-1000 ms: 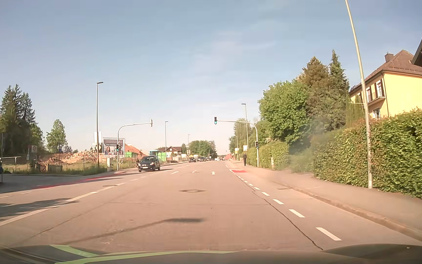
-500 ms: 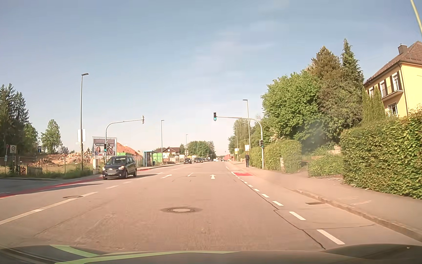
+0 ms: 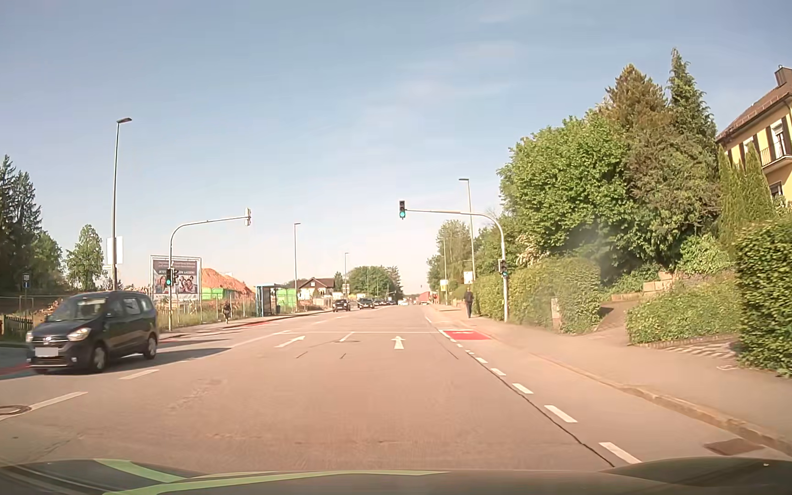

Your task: Follow the waypoints while adhering to traffic rules and regulations

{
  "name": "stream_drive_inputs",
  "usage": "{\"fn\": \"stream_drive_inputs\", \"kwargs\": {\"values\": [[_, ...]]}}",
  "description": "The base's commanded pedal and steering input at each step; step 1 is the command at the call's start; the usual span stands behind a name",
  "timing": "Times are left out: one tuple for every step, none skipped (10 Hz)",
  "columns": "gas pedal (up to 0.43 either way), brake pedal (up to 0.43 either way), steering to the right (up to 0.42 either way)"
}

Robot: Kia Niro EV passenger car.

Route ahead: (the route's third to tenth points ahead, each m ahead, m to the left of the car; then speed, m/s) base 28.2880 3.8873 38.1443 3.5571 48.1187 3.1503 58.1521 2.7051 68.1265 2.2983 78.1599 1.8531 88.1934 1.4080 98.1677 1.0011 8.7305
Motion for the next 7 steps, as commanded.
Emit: {"fn": "stream_drive_inputs", "kwargs": {"values": [[0.11, 0.0, 0.004], [0.138, 0.0, 0.004], [0.169, 0.0, 0.004], [0.189, 0.0, 0.004], [0.197, 0.0, 0.003], [0.197, 0.0, 0.001], [0.197, 0.0, 0.001]]}}
